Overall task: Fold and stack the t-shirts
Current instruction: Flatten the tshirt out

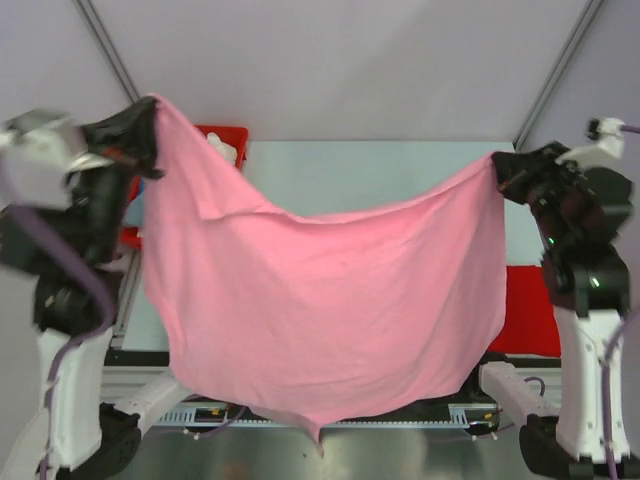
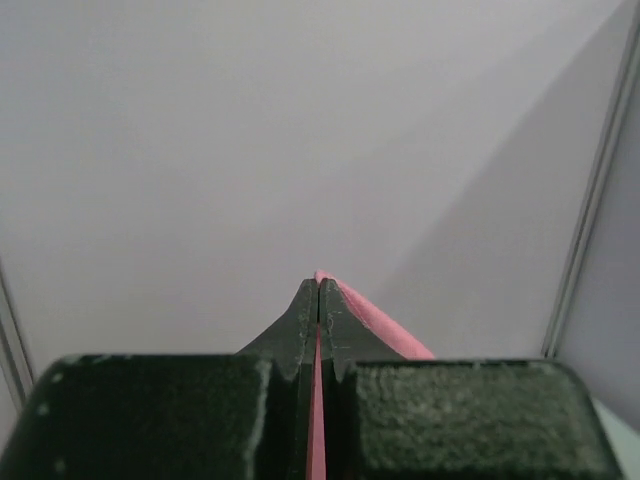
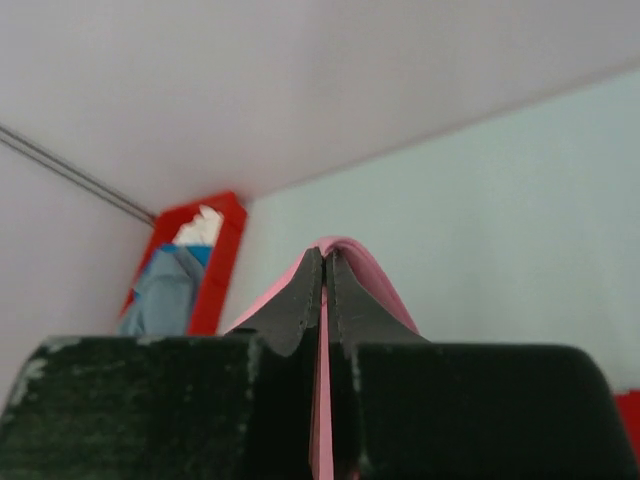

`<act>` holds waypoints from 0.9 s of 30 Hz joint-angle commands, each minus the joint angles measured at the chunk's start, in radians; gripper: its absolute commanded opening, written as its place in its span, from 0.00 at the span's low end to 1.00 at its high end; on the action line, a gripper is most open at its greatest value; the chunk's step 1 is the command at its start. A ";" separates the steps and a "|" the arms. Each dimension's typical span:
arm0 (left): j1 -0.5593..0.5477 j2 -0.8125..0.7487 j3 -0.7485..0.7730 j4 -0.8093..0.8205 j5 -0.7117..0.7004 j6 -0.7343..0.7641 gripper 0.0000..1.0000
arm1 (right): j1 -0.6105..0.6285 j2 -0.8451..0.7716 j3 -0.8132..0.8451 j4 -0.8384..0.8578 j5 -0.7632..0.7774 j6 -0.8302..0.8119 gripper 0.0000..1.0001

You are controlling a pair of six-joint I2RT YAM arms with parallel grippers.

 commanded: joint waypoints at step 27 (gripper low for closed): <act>0.141 1.103 -0.001 0.207 -0.026 -0.070 0.00 | -0.085 1.316 0.409 0.259 -0.070 -0.084 0.00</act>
